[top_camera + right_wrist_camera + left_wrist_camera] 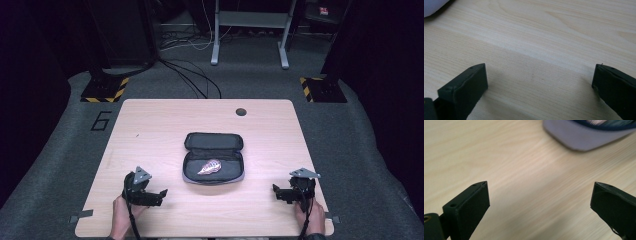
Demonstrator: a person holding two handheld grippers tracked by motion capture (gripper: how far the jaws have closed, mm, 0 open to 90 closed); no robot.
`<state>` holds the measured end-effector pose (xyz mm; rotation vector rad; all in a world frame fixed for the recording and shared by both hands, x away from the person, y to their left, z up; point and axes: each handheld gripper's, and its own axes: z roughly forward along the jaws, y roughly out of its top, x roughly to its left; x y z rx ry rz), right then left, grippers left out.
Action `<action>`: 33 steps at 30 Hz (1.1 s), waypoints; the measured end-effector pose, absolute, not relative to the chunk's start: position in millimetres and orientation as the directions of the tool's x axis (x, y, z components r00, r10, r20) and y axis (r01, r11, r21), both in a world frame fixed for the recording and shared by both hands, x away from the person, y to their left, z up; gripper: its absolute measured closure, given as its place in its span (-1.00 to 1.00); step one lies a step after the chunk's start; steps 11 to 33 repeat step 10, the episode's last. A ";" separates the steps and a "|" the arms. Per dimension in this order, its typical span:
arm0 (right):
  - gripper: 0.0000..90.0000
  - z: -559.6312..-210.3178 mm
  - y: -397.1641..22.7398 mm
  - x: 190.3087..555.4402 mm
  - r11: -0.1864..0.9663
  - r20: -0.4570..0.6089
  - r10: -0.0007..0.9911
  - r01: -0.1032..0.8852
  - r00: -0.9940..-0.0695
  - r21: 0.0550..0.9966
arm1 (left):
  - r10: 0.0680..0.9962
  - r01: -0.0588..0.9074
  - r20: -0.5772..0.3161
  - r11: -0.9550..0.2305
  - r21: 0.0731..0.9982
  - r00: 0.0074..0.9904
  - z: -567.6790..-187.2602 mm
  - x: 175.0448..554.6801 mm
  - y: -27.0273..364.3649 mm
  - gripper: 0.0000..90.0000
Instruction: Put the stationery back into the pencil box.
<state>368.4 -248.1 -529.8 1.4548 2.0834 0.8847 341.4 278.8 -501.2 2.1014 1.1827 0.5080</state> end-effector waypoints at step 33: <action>-1.00 -529.8 -248.1 368.4 0.239 0.001 0.939 0.652 -0.345 0.719 | 0.885 0.615 0.000 -0.324 0.719 0.466 -523.1 336.1 297.1 -1.00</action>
